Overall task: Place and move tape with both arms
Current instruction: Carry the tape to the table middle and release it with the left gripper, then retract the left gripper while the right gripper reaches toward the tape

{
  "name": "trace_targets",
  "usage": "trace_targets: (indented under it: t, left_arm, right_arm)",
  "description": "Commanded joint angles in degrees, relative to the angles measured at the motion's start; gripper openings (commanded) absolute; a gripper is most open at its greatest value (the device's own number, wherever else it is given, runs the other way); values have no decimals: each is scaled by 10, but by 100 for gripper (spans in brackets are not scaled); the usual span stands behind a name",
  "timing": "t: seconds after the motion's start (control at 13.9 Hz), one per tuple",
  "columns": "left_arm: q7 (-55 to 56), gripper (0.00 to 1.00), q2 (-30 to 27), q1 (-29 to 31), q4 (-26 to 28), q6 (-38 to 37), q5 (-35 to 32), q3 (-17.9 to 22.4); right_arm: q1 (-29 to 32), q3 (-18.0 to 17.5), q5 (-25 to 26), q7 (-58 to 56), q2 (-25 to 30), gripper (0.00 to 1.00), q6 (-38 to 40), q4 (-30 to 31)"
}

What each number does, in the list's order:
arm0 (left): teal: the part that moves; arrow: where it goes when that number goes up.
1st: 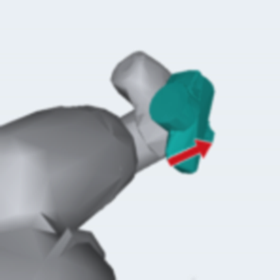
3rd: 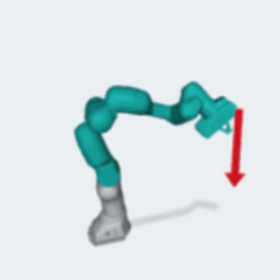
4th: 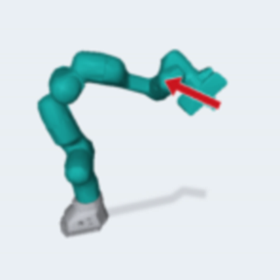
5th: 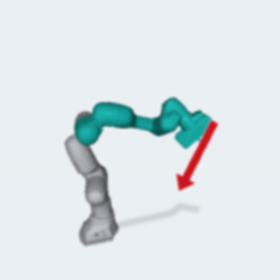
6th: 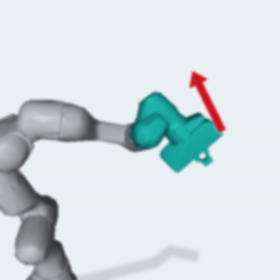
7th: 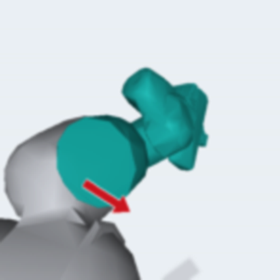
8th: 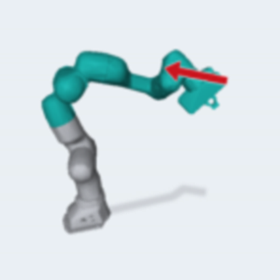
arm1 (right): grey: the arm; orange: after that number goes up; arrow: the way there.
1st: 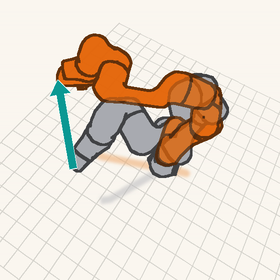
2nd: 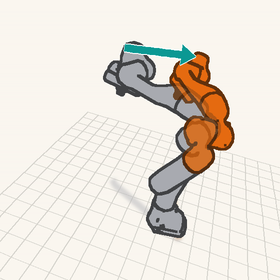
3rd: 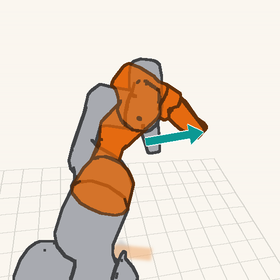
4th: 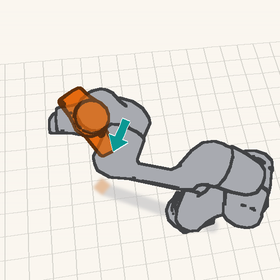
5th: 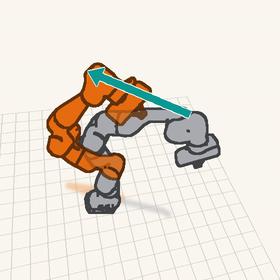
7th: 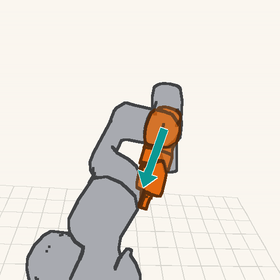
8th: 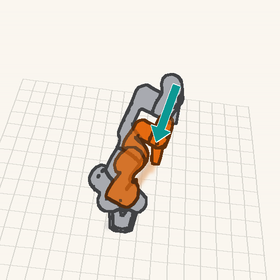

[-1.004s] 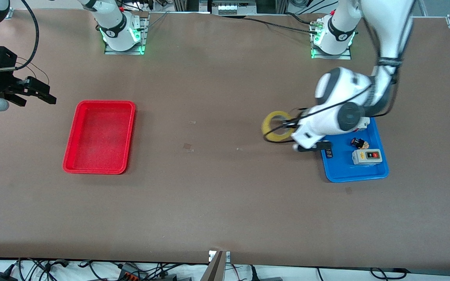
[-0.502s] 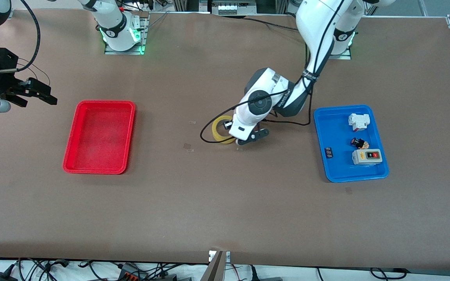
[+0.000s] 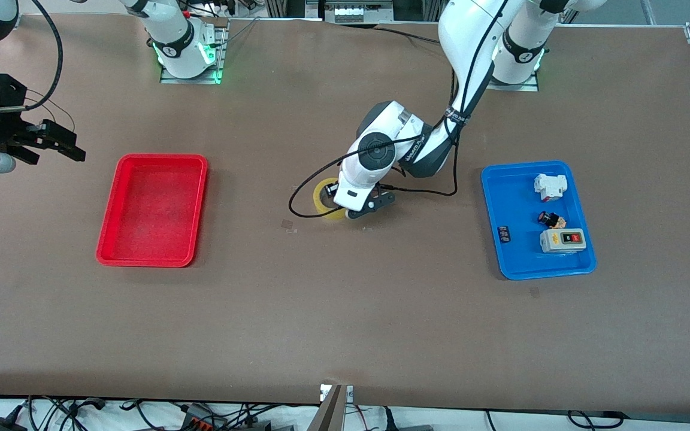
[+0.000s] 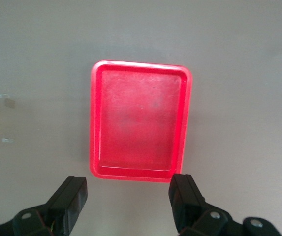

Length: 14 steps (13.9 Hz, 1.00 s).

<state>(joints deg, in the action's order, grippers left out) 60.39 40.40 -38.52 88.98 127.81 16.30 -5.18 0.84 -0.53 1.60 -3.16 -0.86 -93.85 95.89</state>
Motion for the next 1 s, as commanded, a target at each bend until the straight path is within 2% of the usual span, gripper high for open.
trace_targets:
  t: [0.0,0.22,0.36,0.57,0.79,0.93]
  left_arm:
    - [5,100,-28,9,-10,-61,3,19]
    - [0,100,-95,31,-7,-166,-51,68]
    - [-23,100,-138,87,-6,-211,-68,68]
    - [-166,100,-199,163,0,-333,-69,68]
    - [-293,100,-271,230,32,-403,-69,68]
    - [-375,100,-311,277,35,-456,-78,69]
  right_arm:
    - [7,-8,11,-8,1,100,-6,-3]
    - [0,-9,10,-8,-17,100,-11,-4]
    - [-5,-9,10,-9,-33,100,-13,-6]
    - [-7,-10,-2,-9,-55,100,-5,-5]
    - [-78,-11,-14,0,-101,100,-12,-5]
    - [-121,-11,-45,0,-137,100,-41,-6]
